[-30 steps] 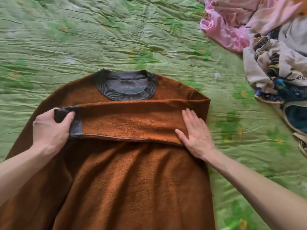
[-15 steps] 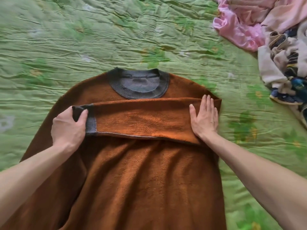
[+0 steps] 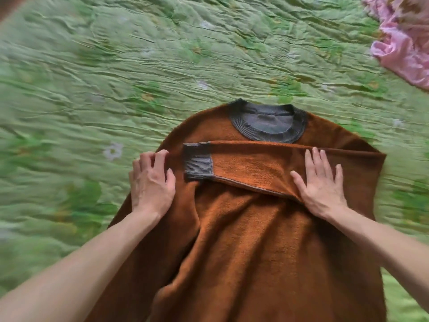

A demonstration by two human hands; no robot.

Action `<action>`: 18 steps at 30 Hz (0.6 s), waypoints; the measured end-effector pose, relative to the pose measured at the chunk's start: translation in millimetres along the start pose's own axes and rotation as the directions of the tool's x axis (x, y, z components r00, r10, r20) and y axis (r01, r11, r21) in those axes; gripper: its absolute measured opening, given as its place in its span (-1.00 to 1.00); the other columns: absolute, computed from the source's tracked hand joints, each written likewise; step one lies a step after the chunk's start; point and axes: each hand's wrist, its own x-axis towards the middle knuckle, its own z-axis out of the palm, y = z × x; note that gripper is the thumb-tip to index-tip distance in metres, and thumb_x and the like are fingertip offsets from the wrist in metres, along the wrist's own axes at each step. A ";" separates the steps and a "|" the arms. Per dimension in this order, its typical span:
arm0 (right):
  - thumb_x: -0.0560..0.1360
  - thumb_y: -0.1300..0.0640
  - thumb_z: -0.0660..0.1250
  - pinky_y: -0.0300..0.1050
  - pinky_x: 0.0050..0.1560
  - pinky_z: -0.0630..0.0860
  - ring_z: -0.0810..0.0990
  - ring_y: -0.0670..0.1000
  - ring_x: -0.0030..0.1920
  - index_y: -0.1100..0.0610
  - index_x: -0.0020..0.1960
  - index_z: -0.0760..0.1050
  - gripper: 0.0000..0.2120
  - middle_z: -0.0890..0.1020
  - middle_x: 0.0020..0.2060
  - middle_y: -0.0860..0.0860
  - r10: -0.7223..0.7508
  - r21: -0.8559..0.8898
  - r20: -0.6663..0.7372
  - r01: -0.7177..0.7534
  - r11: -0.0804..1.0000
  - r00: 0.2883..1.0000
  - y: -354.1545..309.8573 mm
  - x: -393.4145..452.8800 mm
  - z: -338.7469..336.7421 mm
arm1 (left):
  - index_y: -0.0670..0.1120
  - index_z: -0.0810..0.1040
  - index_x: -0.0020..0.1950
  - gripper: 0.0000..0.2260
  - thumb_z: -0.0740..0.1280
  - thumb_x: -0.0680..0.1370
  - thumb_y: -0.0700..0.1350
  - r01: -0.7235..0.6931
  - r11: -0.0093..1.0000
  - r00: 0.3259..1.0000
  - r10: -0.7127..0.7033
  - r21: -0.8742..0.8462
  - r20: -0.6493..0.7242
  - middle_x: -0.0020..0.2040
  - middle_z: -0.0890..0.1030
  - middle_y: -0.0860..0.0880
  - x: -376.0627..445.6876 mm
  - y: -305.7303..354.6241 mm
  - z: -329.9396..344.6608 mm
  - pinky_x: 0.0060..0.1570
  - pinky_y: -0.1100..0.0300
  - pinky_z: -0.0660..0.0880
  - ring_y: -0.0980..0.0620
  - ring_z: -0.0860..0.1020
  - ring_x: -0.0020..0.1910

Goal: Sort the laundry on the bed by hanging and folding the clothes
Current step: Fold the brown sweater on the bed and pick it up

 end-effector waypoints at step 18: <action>0.65 -0.36 -0.23 0.14 0.65 -0.20 -0.27 -0.06 0.66 -0.13 0.69 -0.14 -0.33 -0.13 0.69 -0.06 -0.502 -0.064 0.058 0.505 0.861 0.863 -232.1 8.2 -7.1 | -0.11 0.70 0.17 -0.64 0.61 0.47 0.04 0.573 0.706 0.458 0.146 -0.417 0.877 0.07 0.76 -0.01 -25.7 -134.7 -89.6 0.18 0.09 0.63 0.01 0.72 0.10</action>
